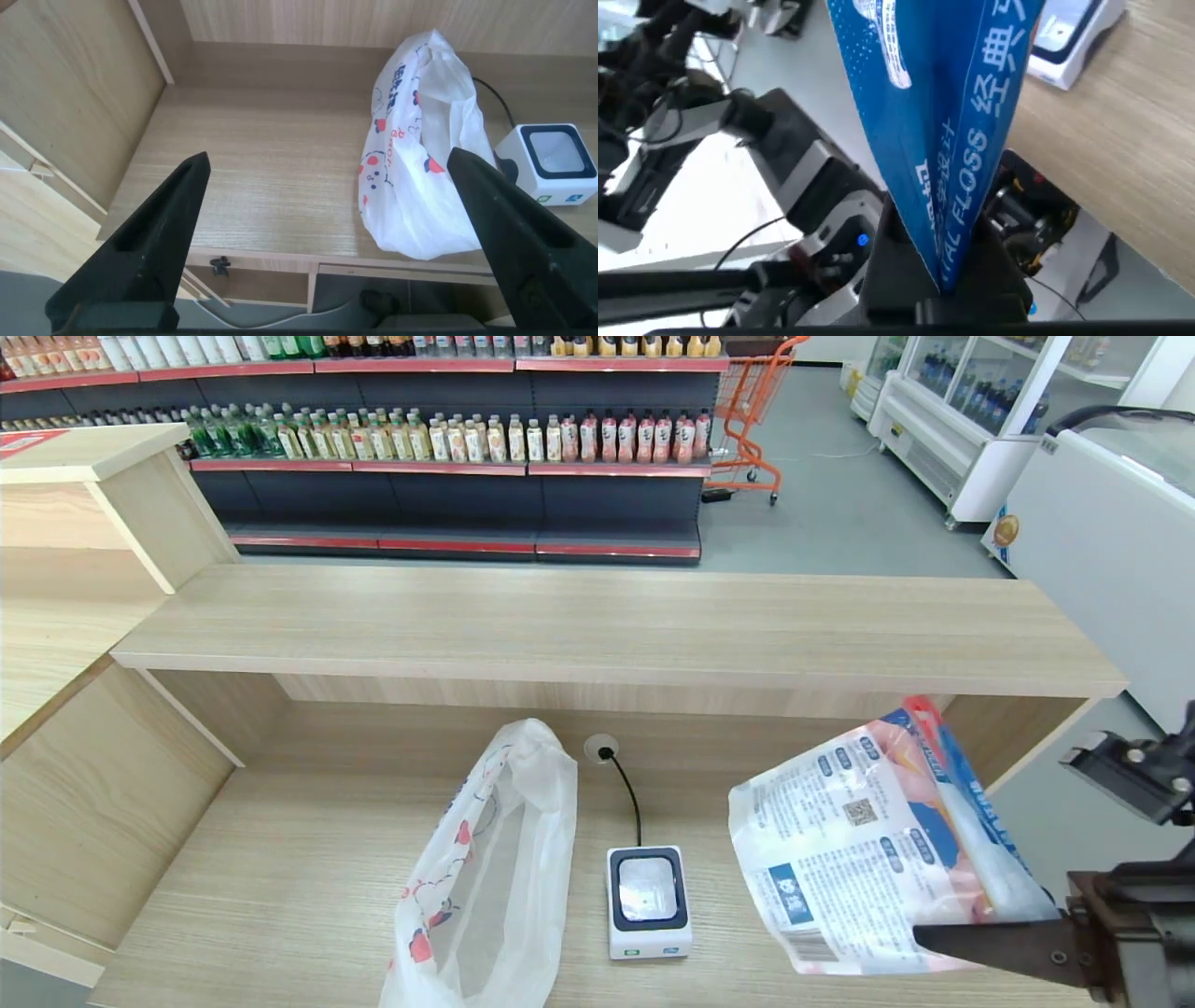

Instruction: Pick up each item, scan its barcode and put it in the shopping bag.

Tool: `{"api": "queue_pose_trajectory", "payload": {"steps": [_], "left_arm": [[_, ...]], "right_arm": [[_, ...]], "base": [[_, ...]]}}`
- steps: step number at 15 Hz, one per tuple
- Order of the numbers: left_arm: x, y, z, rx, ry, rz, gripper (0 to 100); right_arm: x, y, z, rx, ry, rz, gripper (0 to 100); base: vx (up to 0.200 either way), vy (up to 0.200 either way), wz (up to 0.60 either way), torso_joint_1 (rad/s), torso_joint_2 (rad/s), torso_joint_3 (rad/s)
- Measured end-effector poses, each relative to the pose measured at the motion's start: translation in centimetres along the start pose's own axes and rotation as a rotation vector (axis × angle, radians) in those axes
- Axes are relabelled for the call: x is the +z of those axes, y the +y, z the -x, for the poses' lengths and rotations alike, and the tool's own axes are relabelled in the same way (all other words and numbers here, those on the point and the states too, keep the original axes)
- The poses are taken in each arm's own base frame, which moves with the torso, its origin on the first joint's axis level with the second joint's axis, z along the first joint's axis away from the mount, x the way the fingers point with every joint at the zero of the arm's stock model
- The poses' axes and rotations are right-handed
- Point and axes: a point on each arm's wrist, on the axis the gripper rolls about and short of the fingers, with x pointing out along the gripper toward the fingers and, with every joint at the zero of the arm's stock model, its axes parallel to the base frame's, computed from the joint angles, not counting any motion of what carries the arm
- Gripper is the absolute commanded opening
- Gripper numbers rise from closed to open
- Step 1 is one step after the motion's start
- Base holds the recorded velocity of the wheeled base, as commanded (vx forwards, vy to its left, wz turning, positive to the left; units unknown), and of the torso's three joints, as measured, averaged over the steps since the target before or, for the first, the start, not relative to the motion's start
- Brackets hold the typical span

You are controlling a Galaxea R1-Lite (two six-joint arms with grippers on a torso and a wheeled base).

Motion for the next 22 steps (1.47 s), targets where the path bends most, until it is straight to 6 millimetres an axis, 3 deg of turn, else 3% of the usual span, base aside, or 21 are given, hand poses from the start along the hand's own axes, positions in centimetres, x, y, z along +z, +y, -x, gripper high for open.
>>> {"api": "queue_pose_trajectory", "payload": {"steps": [8, 22], "left_arm": [[0.0, 0.0, 0.0, 0.0, 0.0, 0.0, 100], [0.0, 0.0, 0.0, 0.0, 0.0, 0.0, 100]], "right_arm": [[-2.7, 2.1, 1.9, 0.164, 0.162, -0.071, 0], [-2.0, 2.4, 1.8, 0.194, 0.16, -0.081, 0]], "base": [[0.0, 0.0, 0.0, 0.0, 0.0, 0.0], [0.0, 0.0, 0.0, 0.0, 0.0, 0.0]]}}
